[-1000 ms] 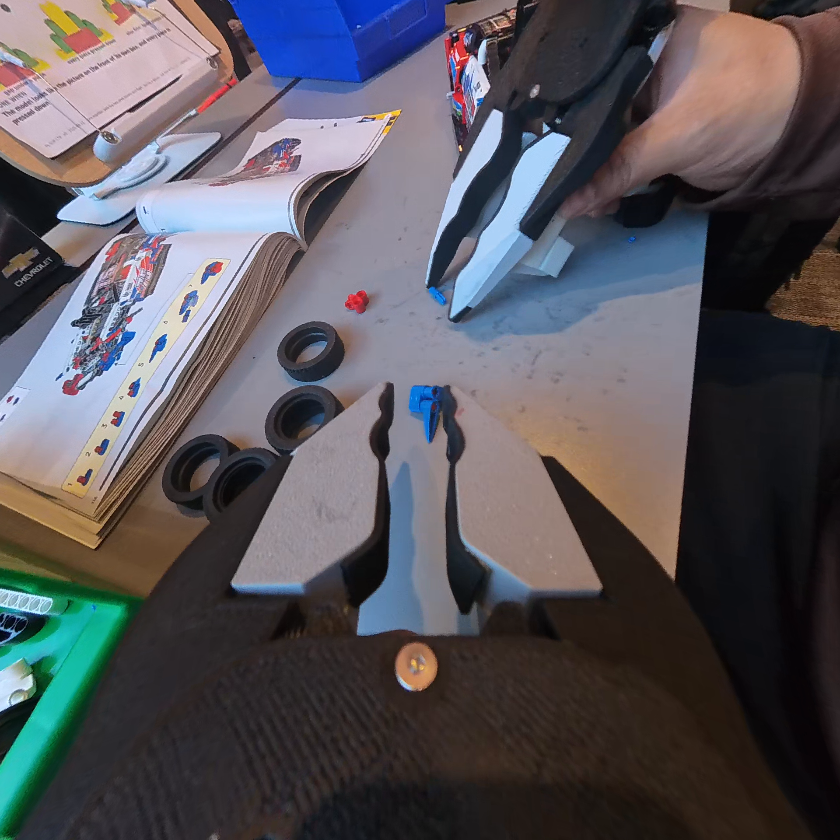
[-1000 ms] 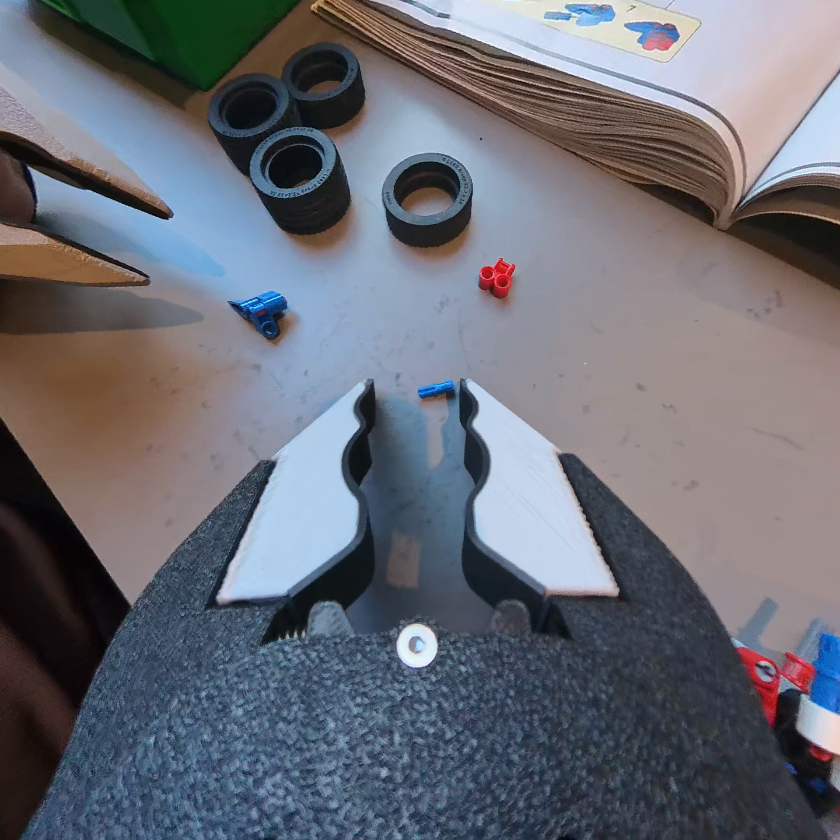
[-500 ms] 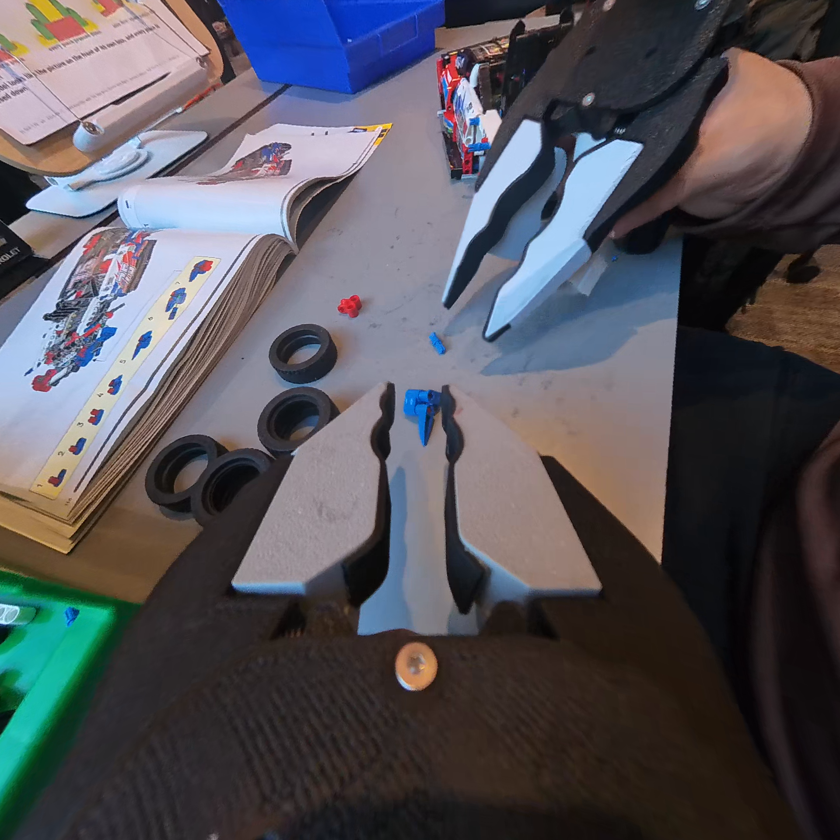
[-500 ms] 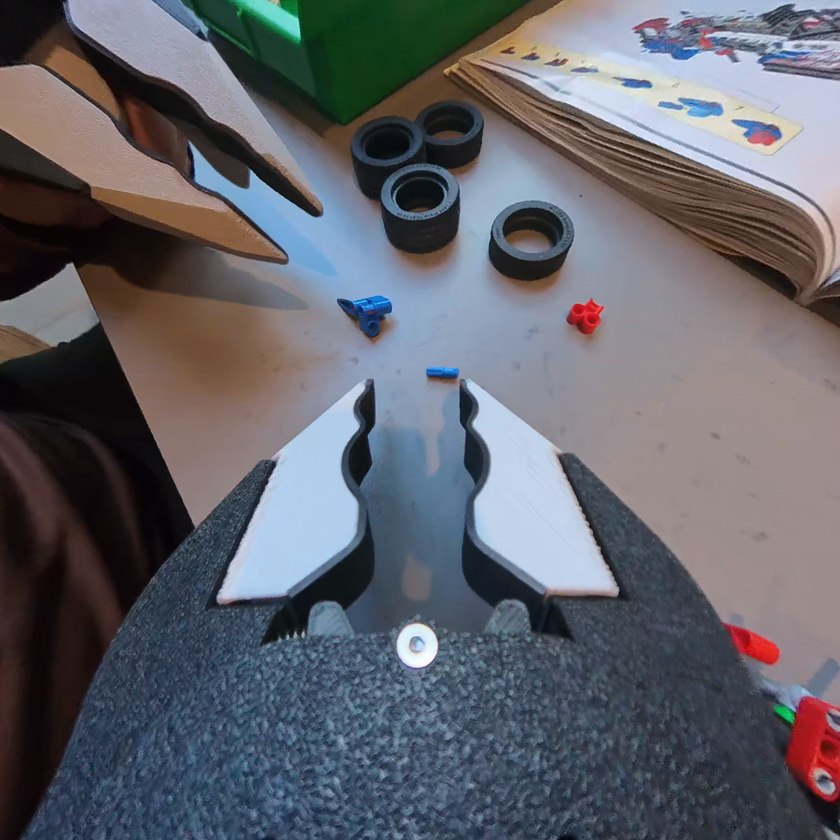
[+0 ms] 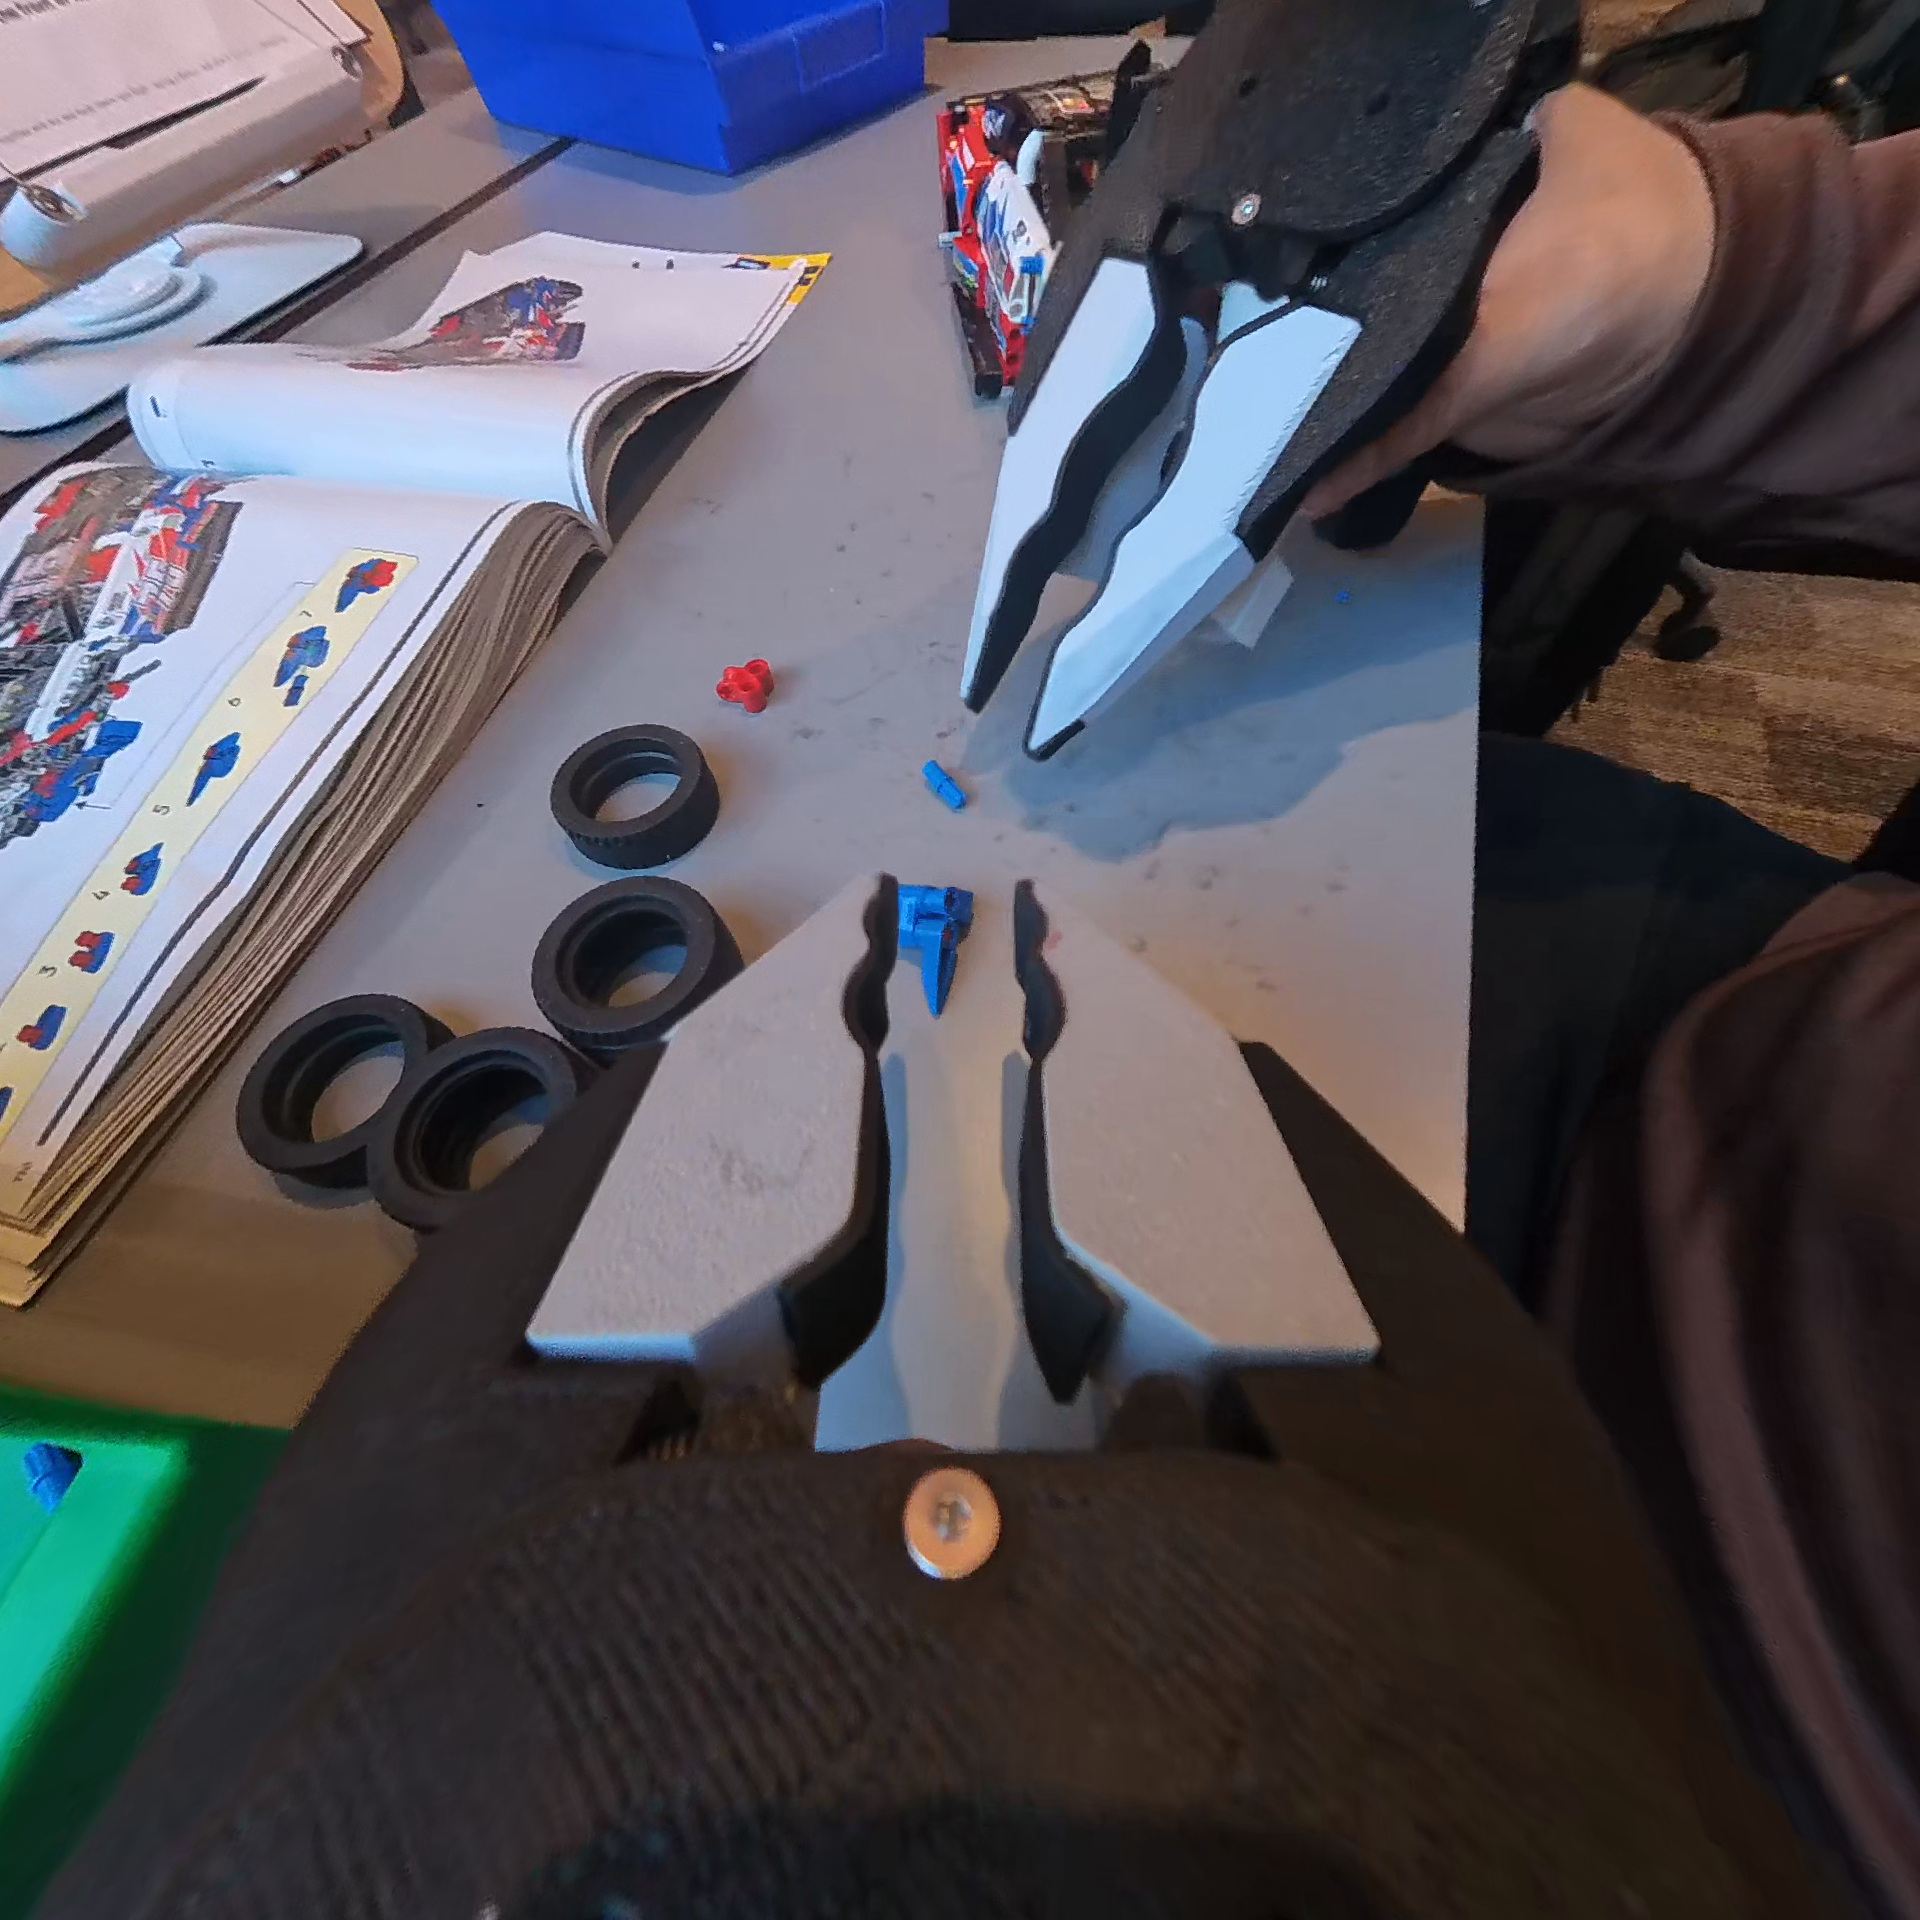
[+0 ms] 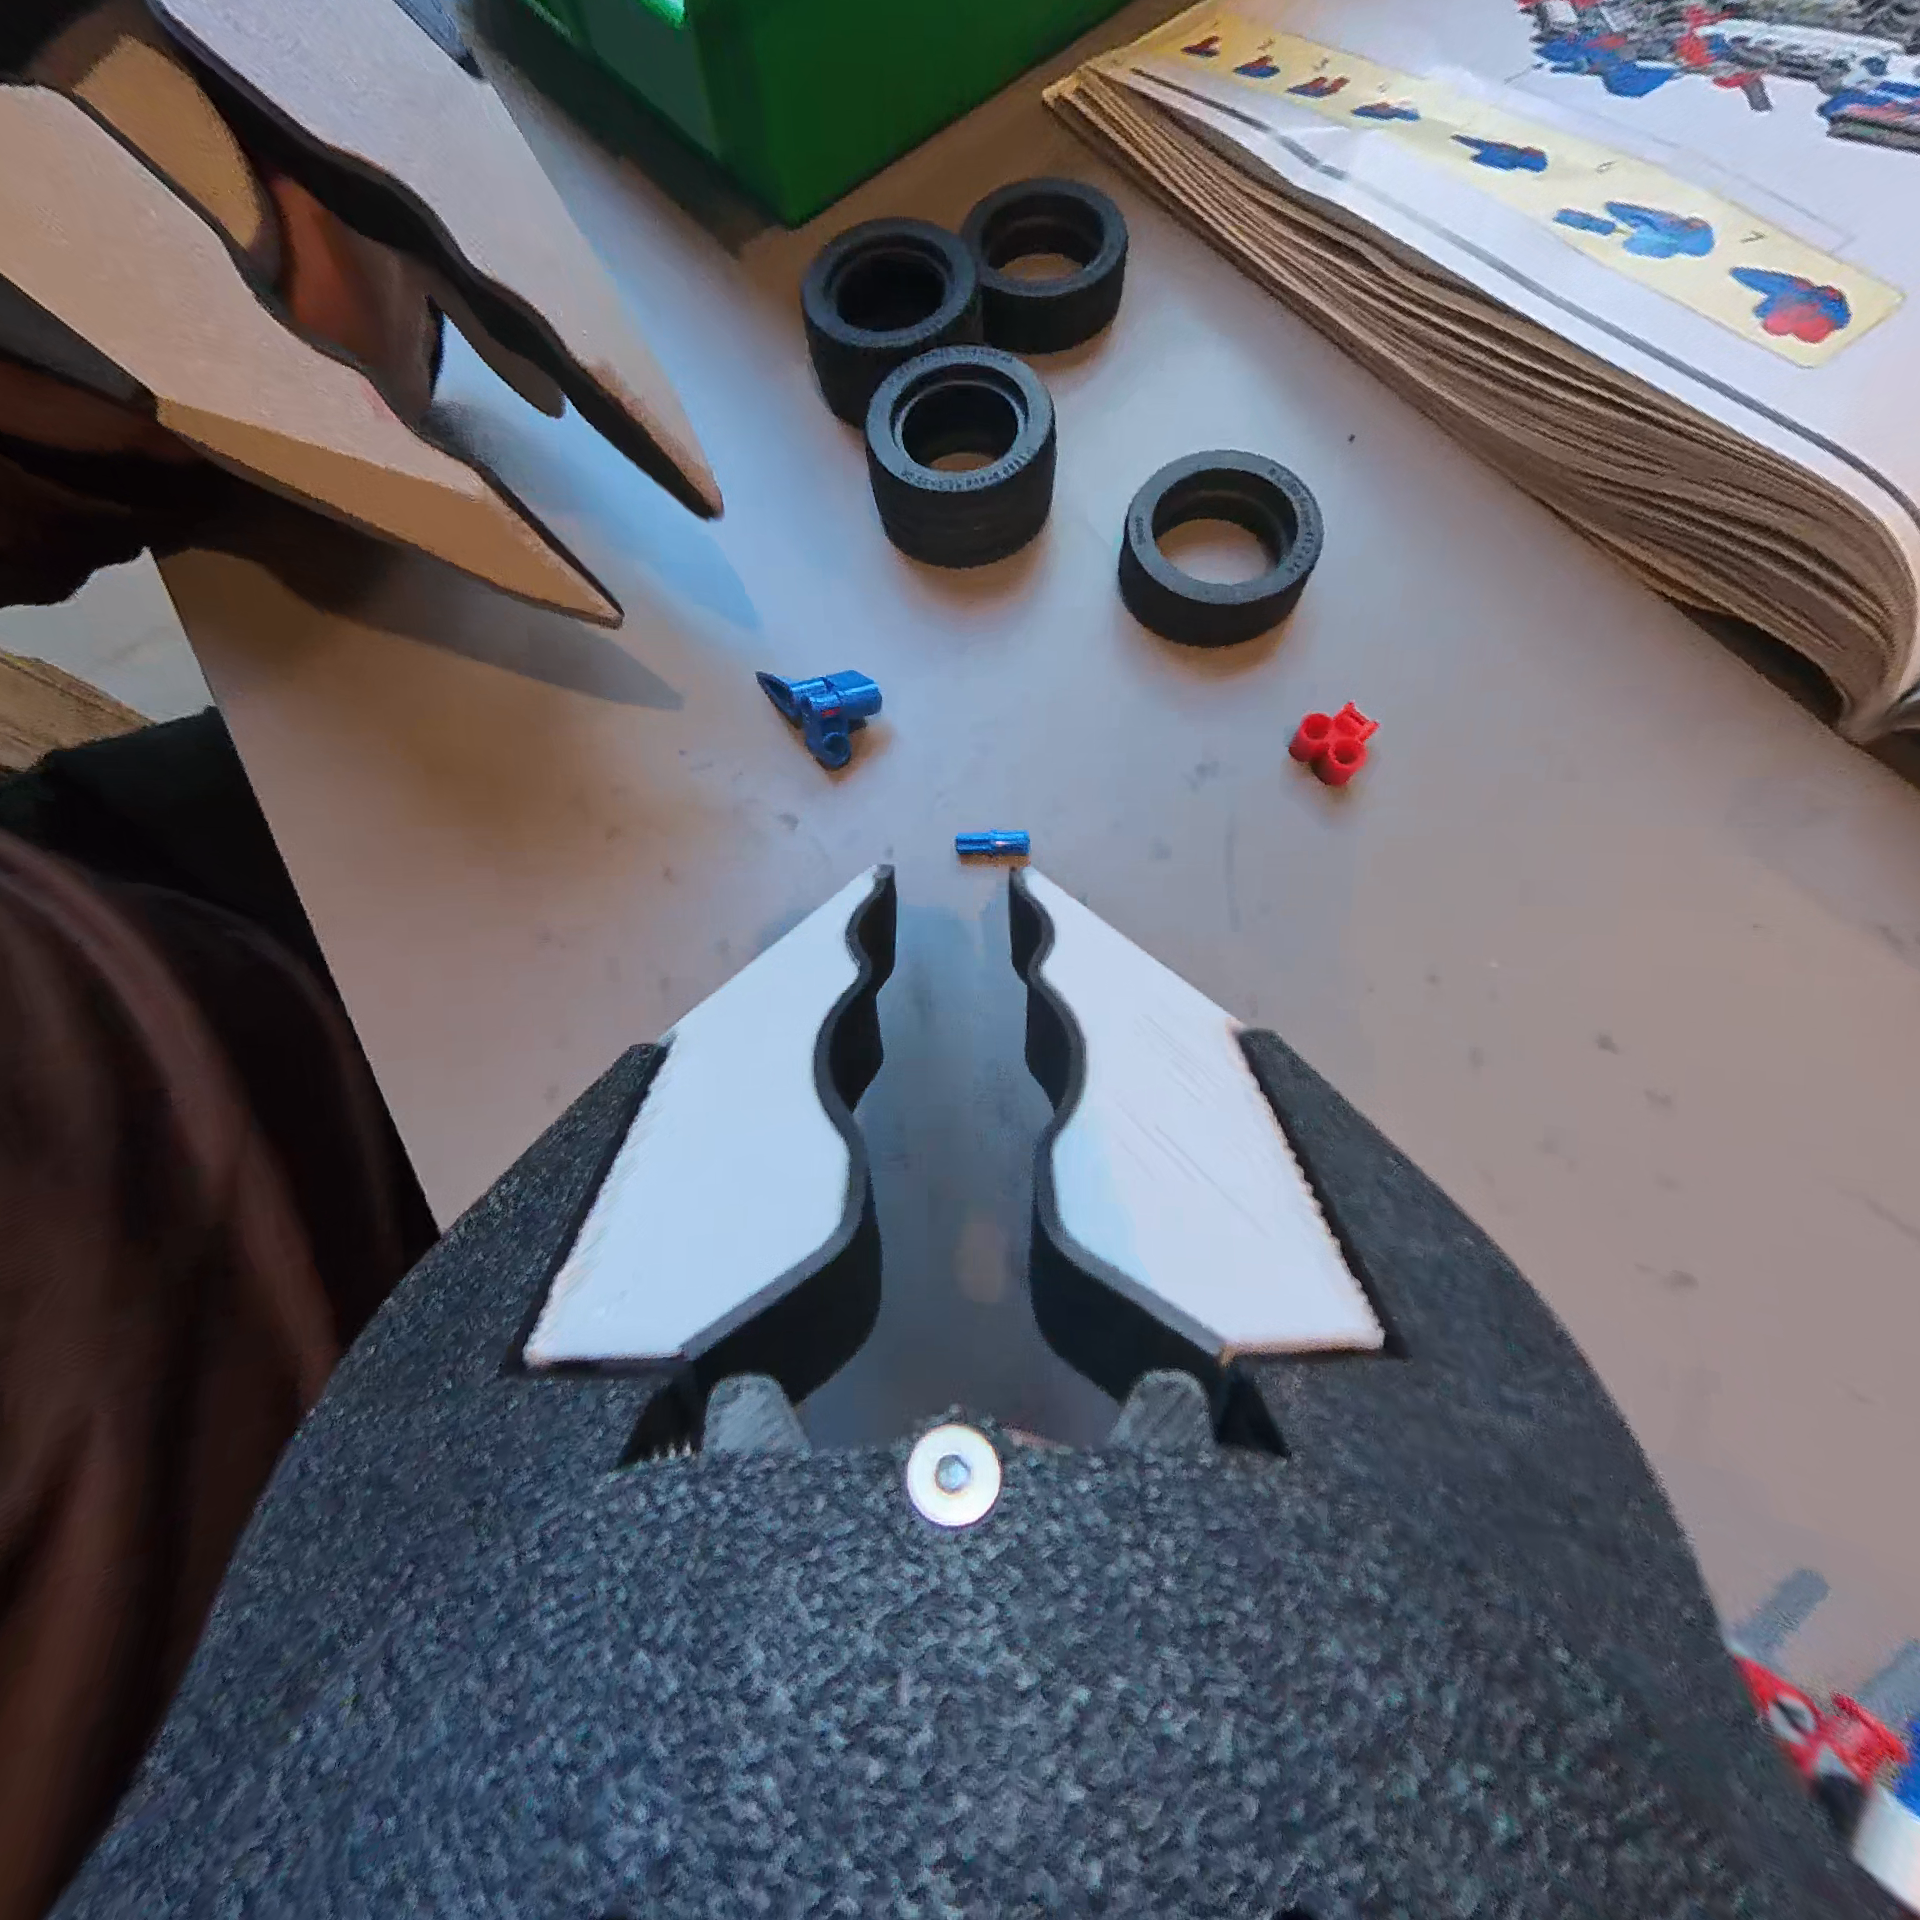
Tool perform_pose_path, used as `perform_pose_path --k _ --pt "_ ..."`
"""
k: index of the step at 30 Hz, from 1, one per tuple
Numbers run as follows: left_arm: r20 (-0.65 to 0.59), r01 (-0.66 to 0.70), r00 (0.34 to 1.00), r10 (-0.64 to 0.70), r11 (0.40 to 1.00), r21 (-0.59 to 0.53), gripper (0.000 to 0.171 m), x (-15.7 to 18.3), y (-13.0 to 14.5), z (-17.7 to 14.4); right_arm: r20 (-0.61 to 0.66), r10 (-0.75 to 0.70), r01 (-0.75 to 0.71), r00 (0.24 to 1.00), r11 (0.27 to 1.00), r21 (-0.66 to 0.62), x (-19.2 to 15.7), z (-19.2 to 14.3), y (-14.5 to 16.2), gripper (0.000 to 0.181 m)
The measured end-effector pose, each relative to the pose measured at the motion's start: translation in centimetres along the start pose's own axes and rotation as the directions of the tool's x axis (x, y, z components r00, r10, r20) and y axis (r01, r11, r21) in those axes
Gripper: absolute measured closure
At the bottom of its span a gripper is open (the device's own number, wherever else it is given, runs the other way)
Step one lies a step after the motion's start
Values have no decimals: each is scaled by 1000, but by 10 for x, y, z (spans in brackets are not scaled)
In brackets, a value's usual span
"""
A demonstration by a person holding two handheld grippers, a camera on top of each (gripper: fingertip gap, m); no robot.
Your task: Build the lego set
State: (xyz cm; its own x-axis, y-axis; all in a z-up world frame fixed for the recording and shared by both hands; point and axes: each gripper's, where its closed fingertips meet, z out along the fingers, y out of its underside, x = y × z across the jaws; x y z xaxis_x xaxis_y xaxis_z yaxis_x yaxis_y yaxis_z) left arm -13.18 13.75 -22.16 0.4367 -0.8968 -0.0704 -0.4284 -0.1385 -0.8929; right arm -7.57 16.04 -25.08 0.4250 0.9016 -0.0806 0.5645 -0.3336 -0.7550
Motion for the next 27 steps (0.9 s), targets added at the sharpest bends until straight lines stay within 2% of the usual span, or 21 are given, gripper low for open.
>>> perform_pose_path --k 7,18,22,27 --pt "-24 26 999 -26 1000 2 153 -1 -1 1 -36 -32 33 999 999 37 -3 9 -1 161" --pt "-51 82 995 -81 996 22 149 -4 -3 -3 13 -66 65 998 996 55 -9 11 -5 160" --pt "-31 -5 1000 2 994 -110 147 -3 19 -1 11 -94 93 996 995 35 -11 13 -2 159" --pt "-29 -33 999 26 962 -270 149 -4 40 15 18 -103 102 995 994 36 -13 13 -3 159"
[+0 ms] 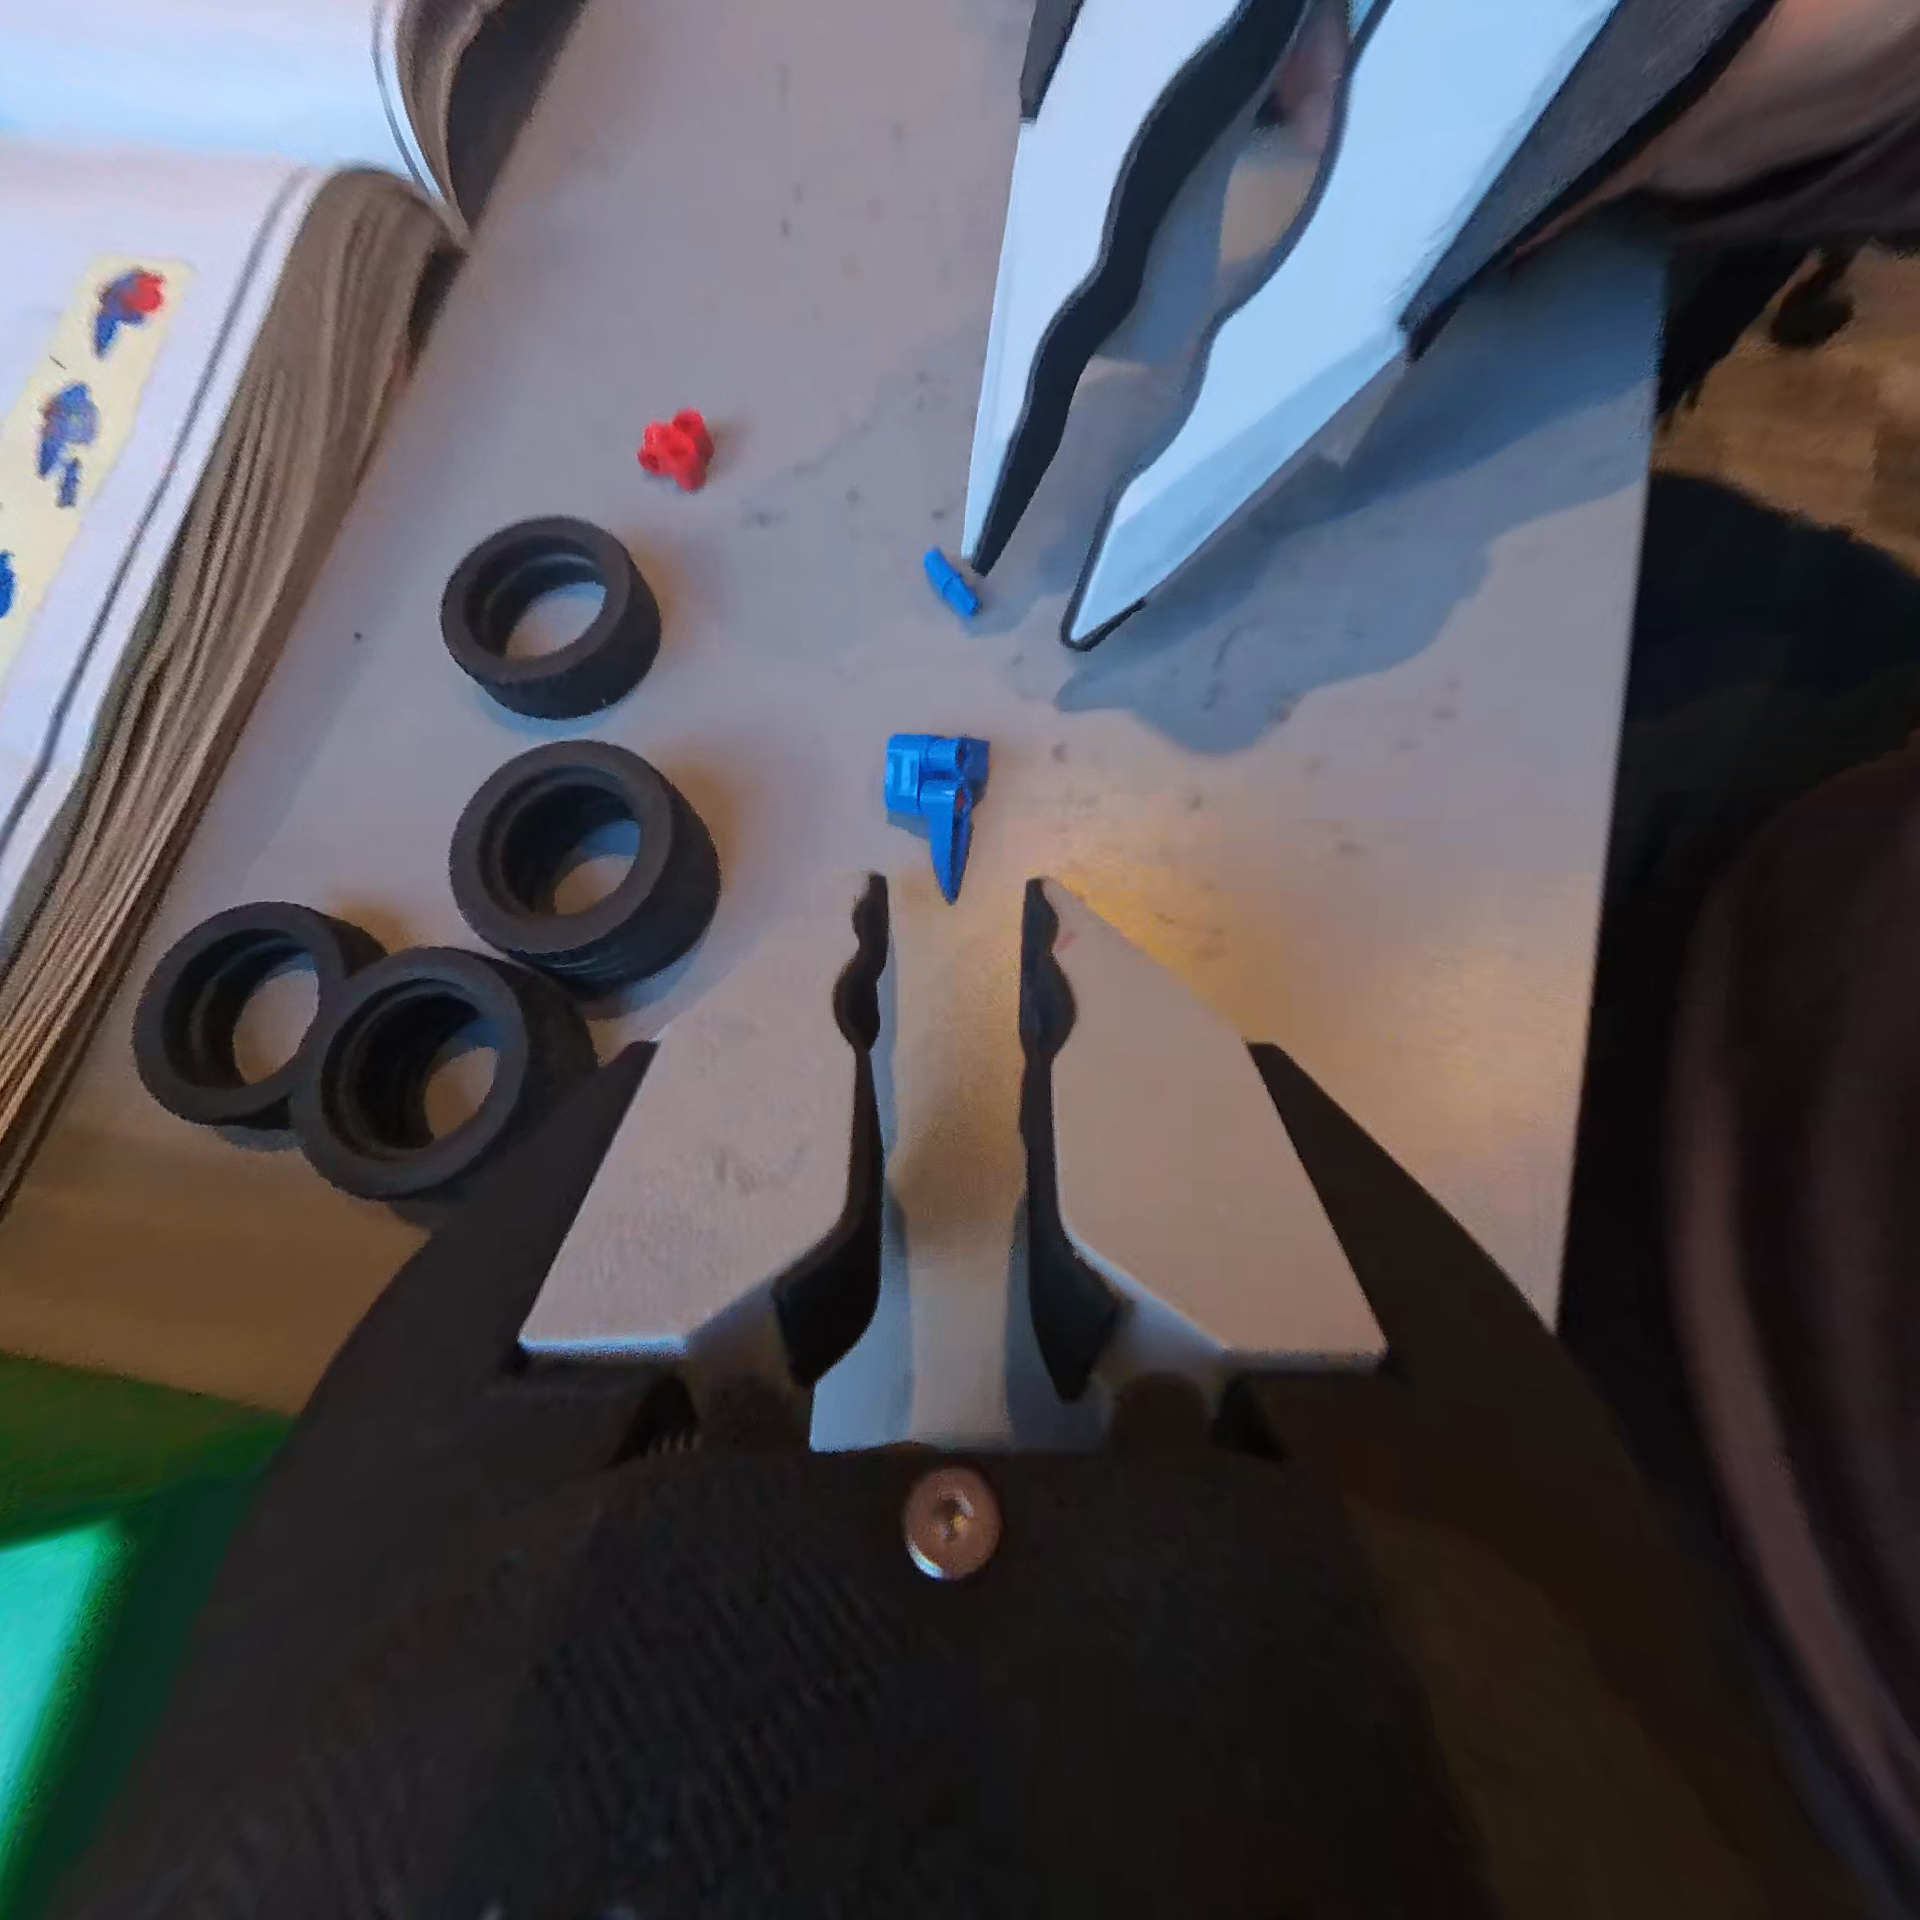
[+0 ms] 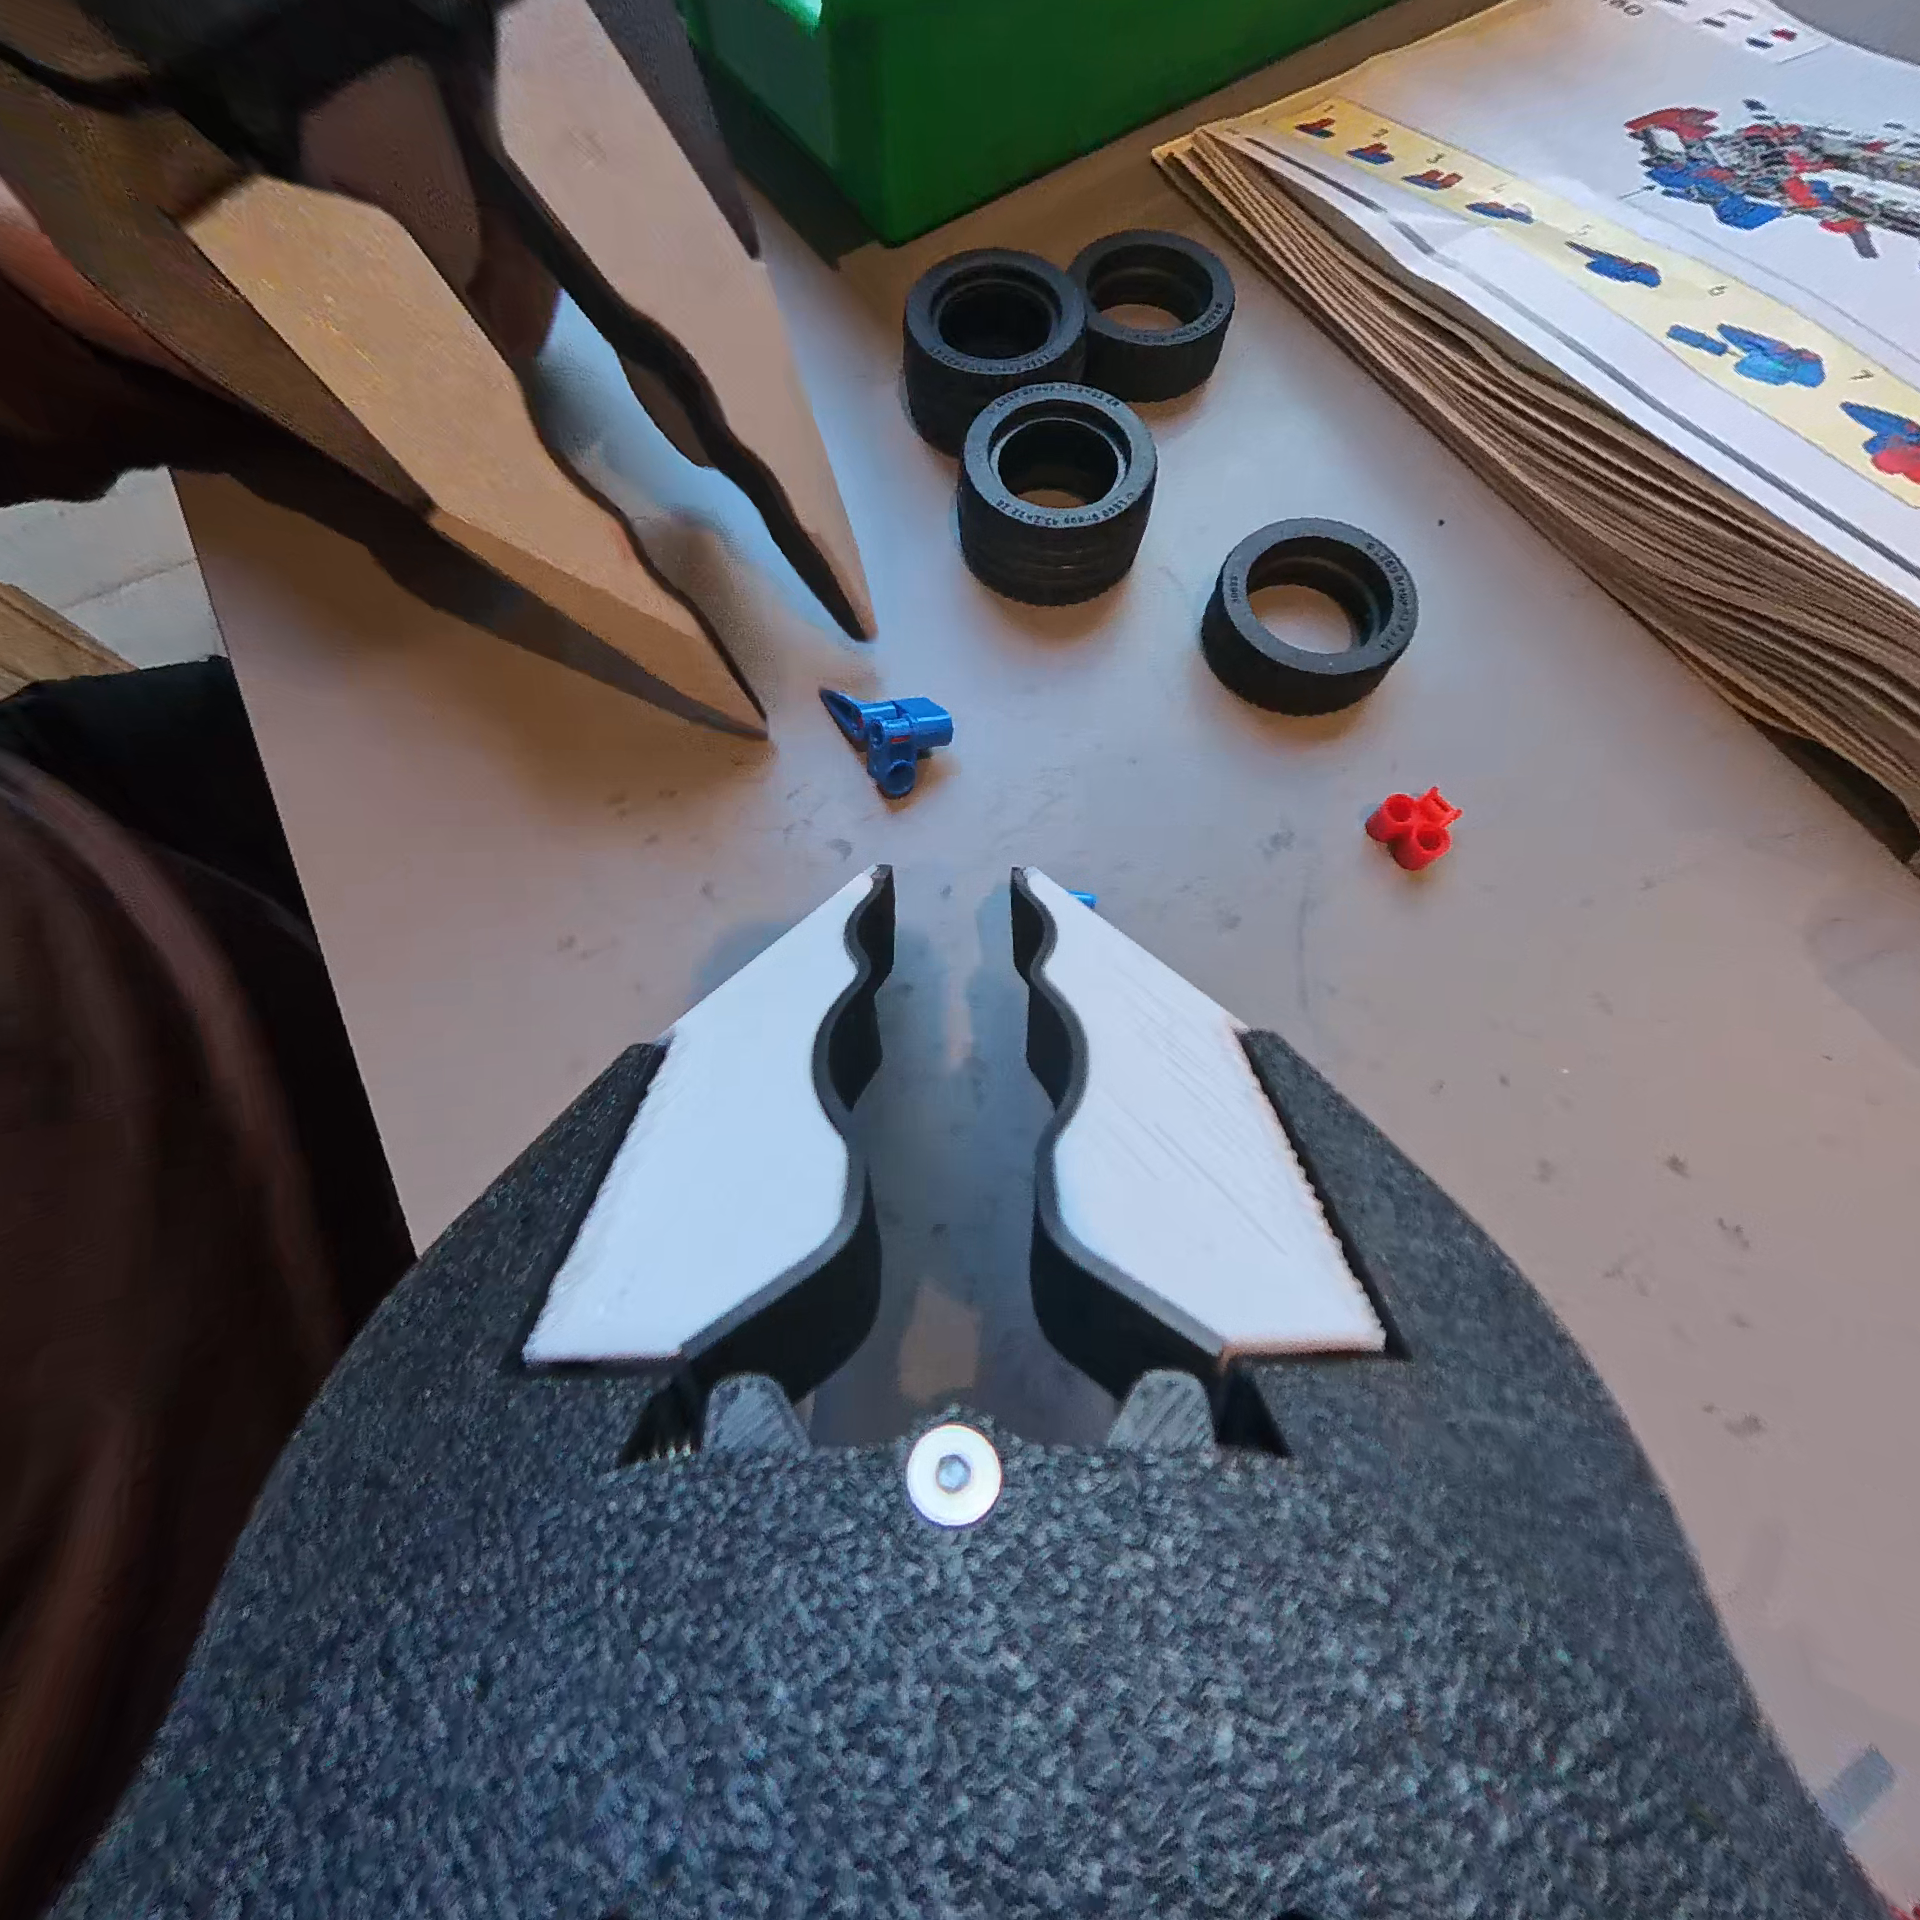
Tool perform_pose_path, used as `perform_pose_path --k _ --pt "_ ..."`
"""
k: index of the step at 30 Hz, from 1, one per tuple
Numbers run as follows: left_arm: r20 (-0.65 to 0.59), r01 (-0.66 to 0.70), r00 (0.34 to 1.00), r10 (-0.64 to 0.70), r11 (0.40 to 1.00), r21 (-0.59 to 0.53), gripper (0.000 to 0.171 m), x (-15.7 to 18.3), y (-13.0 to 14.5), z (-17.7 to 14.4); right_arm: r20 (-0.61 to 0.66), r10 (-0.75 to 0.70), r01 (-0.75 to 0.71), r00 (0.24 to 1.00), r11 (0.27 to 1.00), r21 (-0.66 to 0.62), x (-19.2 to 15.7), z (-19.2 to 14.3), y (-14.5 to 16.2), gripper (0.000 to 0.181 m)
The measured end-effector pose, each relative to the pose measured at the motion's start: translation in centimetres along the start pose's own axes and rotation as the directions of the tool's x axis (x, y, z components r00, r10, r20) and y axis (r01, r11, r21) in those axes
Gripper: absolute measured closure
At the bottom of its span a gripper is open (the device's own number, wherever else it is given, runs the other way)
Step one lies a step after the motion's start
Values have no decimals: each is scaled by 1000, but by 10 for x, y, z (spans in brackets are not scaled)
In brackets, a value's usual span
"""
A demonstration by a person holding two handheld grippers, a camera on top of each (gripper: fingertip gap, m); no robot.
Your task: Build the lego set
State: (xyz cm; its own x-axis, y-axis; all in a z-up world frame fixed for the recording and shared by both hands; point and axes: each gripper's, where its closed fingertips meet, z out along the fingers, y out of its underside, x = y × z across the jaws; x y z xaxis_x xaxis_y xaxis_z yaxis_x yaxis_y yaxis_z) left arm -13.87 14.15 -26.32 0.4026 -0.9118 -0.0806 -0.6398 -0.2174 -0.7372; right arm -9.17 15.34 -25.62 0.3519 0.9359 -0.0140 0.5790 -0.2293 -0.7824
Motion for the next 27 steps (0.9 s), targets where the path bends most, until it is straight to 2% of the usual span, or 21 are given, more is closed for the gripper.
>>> perform_pose_path --k 5,11,15,18,20,23,25,27 --pt "-6 10 1000 -10 1000 -19 168 -1 -2 8 0 -14 14 1000 1000 -6 -1 1 0 159" --pt "-17 66 998 -66 998 -22 170 -6 -3 9 -33 -40 40 999 999 8 0 0 -2 157" --pt "-90 207 974 -205 978 9 170 -4 -9 7 -99 -104 107 990 994 26 -1 2 -8 148" --pt "-224 373 908 -353 926 57 170 7 -22 4 -156 -172 177 973 984 19 -3 6 -13 141" --pt "-263 436 874 -408 899 53 170 8 -24 3 -171 -217 219 961 976 -8 -6 11 -12 140" --pt "-289 472 854 -434 879 75 170 6 -27 0 -196 -258 251 946 966 -62 -5 16 -8 149" --pt "-329 500 829 -453 864 69 170 9 -28 -1 -200 -279 273 939 960 -58 -7 16 -9 162" --pt "-359 523 806 -471 850 58 170 12 -29 -1 -205 -288 285 935 957 -46 -8 15 -11 166"
